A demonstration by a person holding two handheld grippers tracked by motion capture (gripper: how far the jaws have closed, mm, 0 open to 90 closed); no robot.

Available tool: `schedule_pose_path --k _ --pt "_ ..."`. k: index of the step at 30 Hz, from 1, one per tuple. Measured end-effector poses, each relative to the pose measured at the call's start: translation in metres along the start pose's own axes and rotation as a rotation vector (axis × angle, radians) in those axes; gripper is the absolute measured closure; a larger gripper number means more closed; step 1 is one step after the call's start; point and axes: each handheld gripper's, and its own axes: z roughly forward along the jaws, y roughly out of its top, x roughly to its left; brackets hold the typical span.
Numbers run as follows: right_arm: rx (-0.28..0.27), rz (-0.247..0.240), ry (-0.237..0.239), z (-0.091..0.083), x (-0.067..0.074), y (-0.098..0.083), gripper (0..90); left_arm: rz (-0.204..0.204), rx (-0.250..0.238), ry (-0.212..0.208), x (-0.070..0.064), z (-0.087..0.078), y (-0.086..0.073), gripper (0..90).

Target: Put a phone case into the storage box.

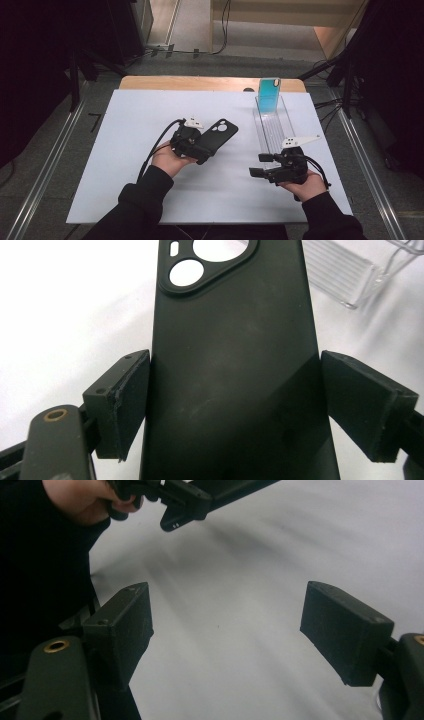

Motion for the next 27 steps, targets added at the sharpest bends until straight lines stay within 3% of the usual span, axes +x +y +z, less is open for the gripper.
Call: schedule_pose_path --k 6,12,16,27 --pt "-0.002 0.018 0.007 0.006 0.006 0.009 19.0 -0.071 -0.023 -0.03 -0.002 -0.005 -0.013 16.7" --pt "-0.002 0.017 0.001 0.014 0.012 0.018 19.2 -0.105 -0.039 -0.015 -0.007 -0.009 -0.023 16.7" --pt "-0.004 0.049 -0.001 0.018 0.013 0.024 19.4 -0.138 -0.075 0.01 -0.014 -0.011 -0.03 16.7" --pt "-0.022 0.112 -0.042 0.029 0.015 0.039 20.0 -0.147 -0.164 0.09 -0.037 -0.009 -0.051 16.5"
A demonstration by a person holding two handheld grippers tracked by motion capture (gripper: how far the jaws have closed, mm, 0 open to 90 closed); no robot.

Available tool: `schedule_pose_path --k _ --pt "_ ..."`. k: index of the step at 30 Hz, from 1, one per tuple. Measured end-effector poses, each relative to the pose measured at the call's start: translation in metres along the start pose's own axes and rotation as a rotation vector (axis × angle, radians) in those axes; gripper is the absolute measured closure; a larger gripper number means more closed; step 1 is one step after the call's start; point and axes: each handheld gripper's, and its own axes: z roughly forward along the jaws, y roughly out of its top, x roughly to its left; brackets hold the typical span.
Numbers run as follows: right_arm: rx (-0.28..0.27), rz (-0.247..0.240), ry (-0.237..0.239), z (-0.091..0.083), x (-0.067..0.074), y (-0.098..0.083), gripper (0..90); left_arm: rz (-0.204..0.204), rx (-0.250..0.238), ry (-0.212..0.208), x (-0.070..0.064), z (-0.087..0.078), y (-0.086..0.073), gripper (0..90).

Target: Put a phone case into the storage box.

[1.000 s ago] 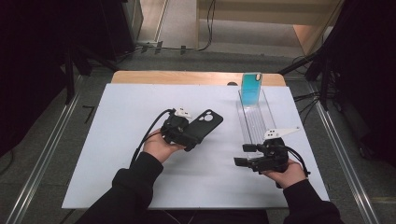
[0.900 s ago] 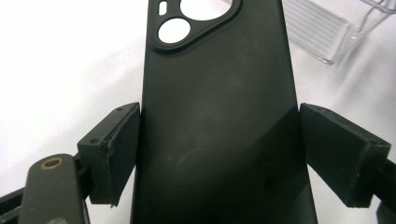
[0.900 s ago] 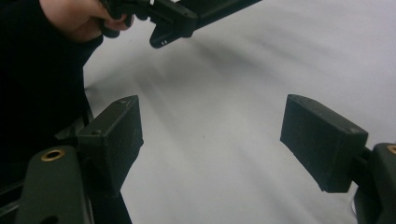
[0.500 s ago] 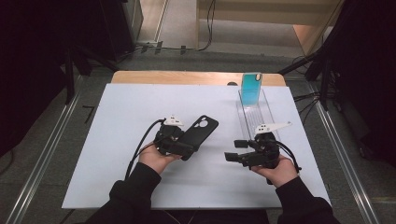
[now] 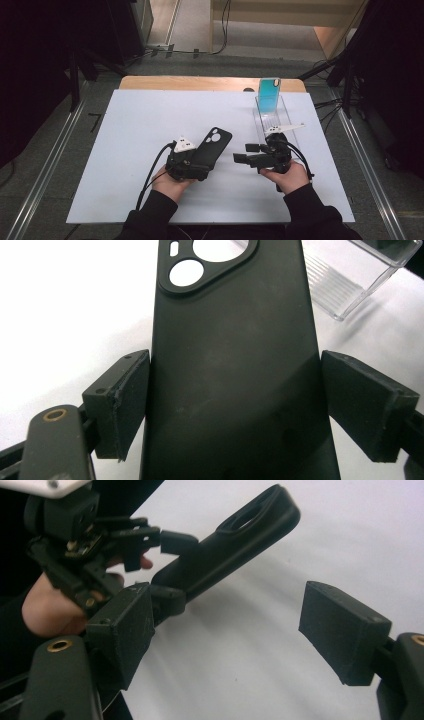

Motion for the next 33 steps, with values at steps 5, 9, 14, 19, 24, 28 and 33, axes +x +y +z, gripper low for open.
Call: schedule_pose_path --k 5,9,14,19,24,28,33 --pt "-0.009 0.024 -0.011 0.004 -0.002 0.005 20.1 -0.01 -0.047 0.002 -0.005 -0.002 -0.005 16.5" --pt "-0.018 0.046 -0.015 0.008 -0.004 0.009 20.2 -0.019 -0.107 0.018 -0.011 -0.005 -0.012 16.4" --pt "-0.026 0.063 -0.008 0.015 -0.003 0.016 20.9 0.002 -0.169 0.051 -0.019 -0.007 -0.019 16.1" --pt "-0.031 0.07 0.003 0.023 -0.002 0.023 21.9 0.022 -0.201 0.077 -0.023 -0.007 -0.023 16.1" --pt "-0.025 0.089 0.013 0.03 -0.003 0.03 22.8 0.04 -0.214 0.076 -0.025 -0.006 -0.024 16.2" --pt "-0.028 0.111 0.024 0.033 -0.006 0.034 24.5 0.04 -0.221 0.069 -0.025 -0.005 -0.024 16.1" --pt "-0.022 0.132 0.023 0.039 -0.008 0.038 27.9 0.04 -0.235 0.065 -0.029 -0.003 -0.024 16.1"
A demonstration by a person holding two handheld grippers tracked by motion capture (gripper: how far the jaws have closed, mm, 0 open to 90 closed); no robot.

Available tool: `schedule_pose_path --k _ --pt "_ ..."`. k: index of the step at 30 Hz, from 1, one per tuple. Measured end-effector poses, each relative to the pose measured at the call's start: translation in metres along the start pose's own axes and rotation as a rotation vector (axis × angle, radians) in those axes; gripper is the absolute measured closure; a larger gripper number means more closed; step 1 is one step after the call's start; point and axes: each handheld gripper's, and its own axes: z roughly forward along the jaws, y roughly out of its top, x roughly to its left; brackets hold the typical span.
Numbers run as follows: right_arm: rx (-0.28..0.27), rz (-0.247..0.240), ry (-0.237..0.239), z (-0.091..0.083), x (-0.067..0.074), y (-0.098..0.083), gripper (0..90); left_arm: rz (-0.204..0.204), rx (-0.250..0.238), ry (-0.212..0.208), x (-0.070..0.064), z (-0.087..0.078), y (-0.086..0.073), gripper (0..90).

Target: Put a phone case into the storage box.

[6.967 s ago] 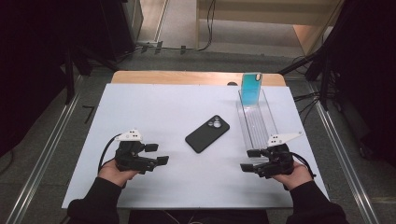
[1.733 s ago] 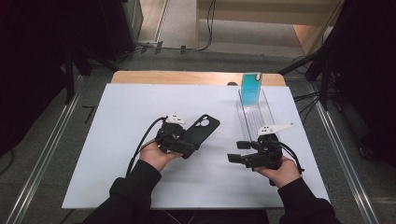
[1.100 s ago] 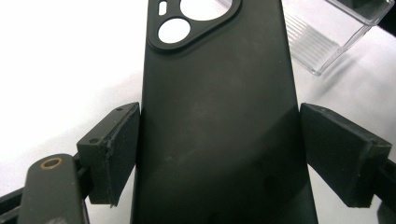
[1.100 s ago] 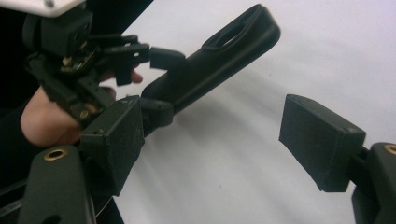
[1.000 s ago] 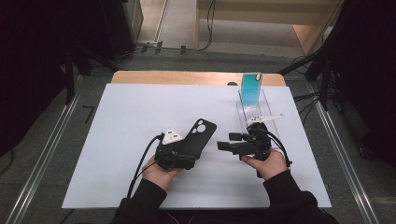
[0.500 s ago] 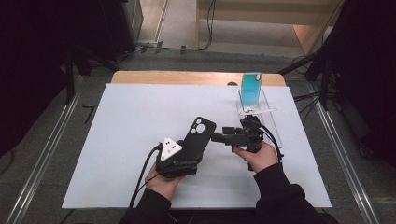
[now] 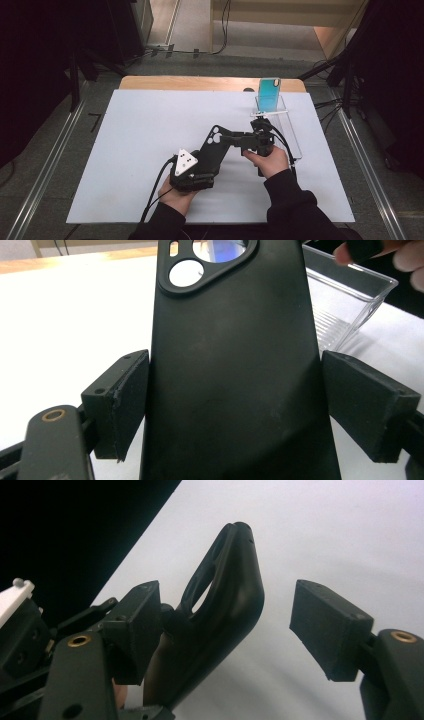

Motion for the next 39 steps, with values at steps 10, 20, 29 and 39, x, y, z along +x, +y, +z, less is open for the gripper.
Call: schedule_pose_path --k 10,20,29,39 --pt "0.012 0.171 0.081 0.002 -0.006 0.009 70.0 -0.038 -0.007 -0.016 0.0 -0.001 0.0 15.8" --pt "0.001 0.149 0.148 -0.007 0.001 0.012 76.7 -0.052 -0.004 -0.059 -0.001 0.003 0.005 14.2" --pt "-0.013 0.093 0.138 -0.016 0.014 0.016 77.2 -0.102 0.033 -0.122 0.005 0.001 0.015 6.9" --pt "-0.031 -0.058 0.058 -0.028 0.024 0.018 77.1 -0.078 0.1 -0.173 0.009 -0.006 0.033 7.0"
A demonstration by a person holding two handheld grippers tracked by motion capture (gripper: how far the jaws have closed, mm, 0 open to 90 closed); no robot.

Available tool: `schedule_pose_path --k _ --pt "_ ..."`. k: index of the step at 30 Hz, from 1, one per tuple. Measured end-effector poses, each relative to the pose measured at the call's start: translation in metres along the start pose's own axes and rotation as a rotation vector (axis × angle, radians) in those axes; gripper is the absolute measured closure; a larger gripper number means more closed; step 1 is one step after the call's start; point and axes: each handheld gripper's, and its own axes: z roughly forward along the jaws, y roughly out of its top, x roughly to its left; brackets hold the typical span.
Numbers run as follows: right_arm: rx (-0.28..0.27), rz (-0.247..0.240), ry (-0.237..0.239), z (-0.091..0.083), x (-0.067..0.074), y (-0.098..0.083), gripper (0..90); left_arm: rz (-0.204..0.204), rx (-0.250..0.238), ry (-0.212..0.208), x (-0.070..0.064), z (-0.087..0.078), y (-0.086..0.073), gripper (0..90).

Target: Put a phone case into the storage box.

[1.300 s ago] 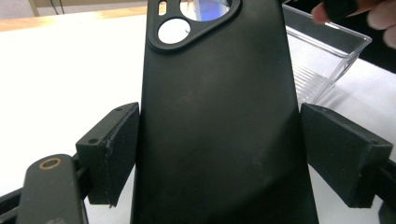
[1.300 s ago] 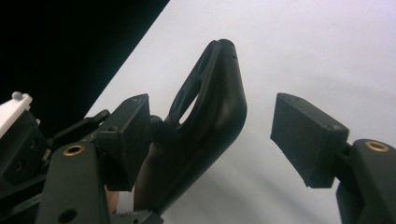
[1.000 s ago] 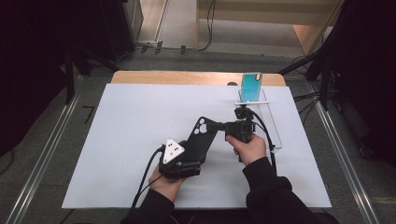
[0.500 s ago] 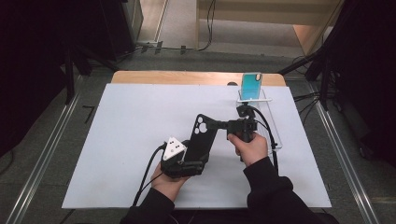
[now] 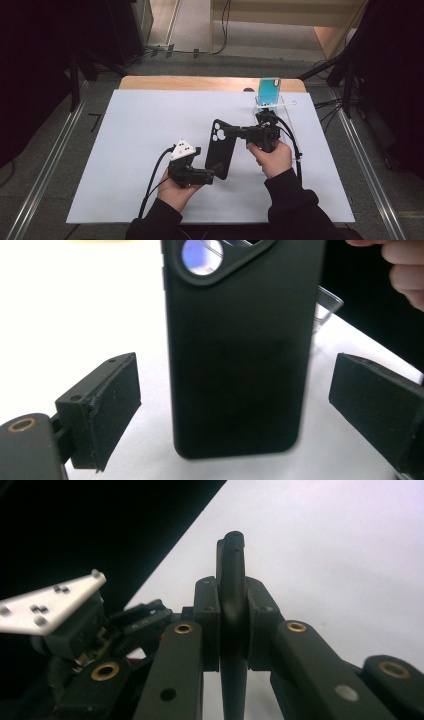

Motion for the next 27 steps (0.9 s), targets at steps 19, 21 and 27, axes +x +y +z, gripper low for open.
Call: schedule_pose_path --k 19,21,27 --pt "0.045 -0.327 0.044 -0.011 0.0 -0.007 77.0 0.103 0.15 -0.128 0.021 -0.015 0.033 17.2" --pt "0.06 -0.349 0.053 -0.01 -0.001 -0.007 77.0 0.138 0.16 -0.147 0.023 -0.016 0.039 17.9" --pt "0.096 -0.428 0.129 -0.008 -0.003 -0.009 77.0 0.176 0.169 -0.216 0.031 -0.018 0.054 19.7"
